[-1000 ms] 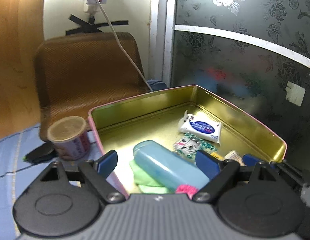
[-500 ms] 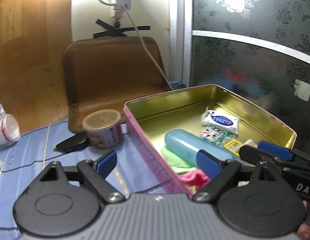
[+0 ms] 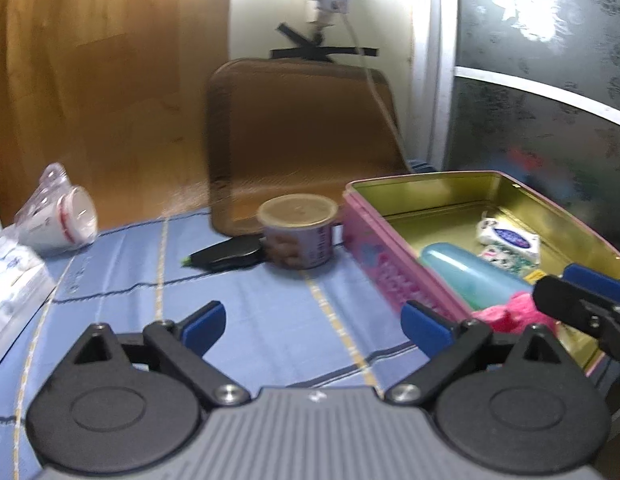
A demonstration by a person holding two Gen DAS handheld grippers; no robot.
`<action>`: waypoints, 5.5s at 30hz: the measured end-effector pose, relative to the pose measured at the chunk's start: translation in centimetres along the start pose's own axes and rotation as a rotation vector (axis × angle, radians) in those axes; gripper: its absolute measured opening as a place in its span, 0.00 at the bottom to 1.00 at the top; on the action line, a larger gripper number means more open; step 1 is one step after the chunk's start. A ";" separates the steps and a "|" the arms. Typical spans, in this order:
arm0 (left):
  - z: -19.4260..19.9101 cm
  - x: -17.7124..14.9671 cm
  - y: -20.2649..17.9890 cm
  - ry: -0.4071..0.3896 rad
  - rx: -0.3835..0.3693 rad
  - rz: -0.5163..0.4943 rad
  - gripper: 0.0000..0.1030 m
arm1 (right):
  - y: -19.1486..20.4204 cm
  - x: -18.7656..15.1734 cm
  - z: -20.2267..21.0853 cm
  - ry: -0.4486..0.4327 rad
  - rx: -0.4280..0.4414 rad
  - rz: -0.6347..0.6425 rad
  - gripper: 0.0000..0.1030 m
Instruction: Organize soft objects
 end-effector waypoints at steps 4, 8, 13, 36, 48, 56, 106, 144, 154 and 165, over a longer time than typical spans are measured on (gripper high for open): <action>-0.8 -0.7 2.0 0.013 0.041 0.024 0.96 | 1.6 -0.1 -0.8 0.015 0.023 0.048 0.61; -1.7 -1.4 4.1 0.018 0.096 0.039 0.97 | 3.1 -0.2 -1.8 0.034 0.051 0.089 0.61; -3.0 -2.4 6.9 0.043 0.160 0.067 0.97 | 4.9 -1.0 -3.4 0.076 0.093 0.125 0.61; -6.8 -5.1 20.9 0.078 0.292 0.387 0.98 | 8.7 0.9 -22.3 0.371 0.214 0.020 0.62; -6.9 -5.1 20.7 0.072 0.271 0.375 0.99 | 7.0 0.7 -35.7 0.723 0.087 0.183 0.68; -7.1 -5.1 20.9 0.078 0.267 0.382 0.99 | 7.6 0.1 -36.1 0.759 0.075 0.291 0.69; 2.5 -0.1 4.2 0.106 -0.367 0.114 0.47 | 8.6 -4.3 -5.2 0.152 0.352 0.201 0.51; 3.0 3.3 -6.0 -0.110 -0.220 -0.017 0.99 | -5.5 -0.2 1.6 -0.072 -0.124 -0.148 0.78; 5.3 1.5 -3.5 -0.155 -0.149 -0.022 1.00 | -3.7 -0.4 3.3 -0.074 -0.103 -0.230 0.83; 6.6 0.7 -3.1 -0.162 -0.127 -0.033 1.00 | -2.2 -0.6 3.5 -0.035 -0.051 -0.252 0.85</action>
Point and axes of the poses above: each gripper's, at about its wrist camera, not at the fingertips, and z roughly against the way its jaws point, y to its left, x to its top, the point moved 1 cm from there along -z, roughly the way its jaws point, and after that the axes turned 14 degrees about x, right-handed, at the moved point
